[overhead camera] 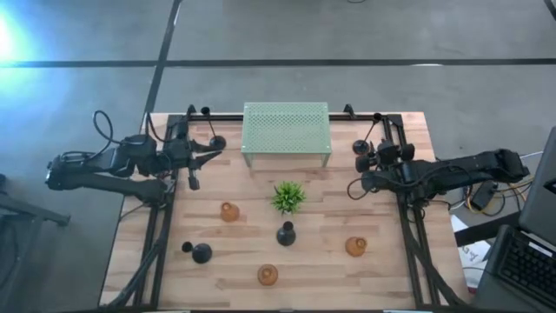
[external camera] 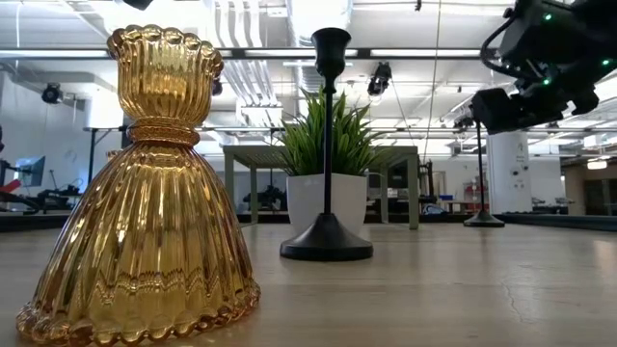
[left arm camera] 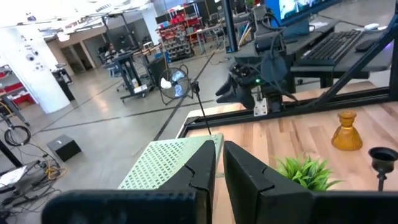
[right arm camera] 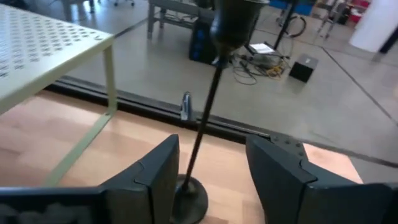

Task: Pick & Place candle stick holders
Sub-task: Put the black candle holder on the shelf

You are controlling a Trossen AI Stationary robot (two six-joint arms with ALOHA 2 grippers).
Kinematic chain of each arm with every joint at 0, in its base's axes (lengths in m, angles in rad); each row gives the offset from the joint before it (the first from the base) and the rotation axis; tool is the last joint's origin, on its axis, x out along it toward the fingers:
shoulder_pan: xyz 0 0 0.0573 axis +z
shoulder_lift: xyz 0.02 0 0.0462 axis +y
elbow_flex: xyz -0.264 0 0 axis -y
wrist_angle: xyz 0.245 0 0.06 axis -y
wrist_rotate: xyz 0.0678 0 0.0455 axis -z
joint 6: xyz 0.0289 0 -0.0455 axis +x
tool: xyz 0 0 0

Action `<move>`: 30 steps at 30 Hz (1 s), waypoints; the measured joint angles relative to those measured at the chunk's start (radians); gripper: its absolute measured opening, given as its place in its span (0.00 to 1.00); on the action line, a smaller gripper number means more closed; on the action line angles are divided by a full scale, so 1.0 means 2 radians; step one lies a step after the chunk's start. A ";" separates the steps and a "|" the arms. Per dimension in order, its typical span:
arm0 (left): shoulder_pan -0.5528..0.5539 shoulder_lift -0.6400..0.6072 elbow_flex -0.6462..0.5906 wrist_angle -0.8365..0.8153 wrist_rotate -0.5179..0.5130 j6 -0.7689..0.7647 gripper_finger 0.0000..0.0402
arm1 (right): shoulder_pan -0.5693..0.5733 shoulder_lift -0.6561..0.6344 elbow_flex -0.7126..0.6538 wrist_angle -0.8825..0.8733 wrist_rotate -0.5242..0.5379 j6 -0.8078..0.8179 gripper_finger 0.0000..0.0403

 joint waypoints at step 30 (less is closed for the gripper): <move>0.000 -0.002 0.000 -0.018 0.000 0.010 0.09 | -0.175 -0.001 -0.011 0.224 -0.097 -0.235 0.46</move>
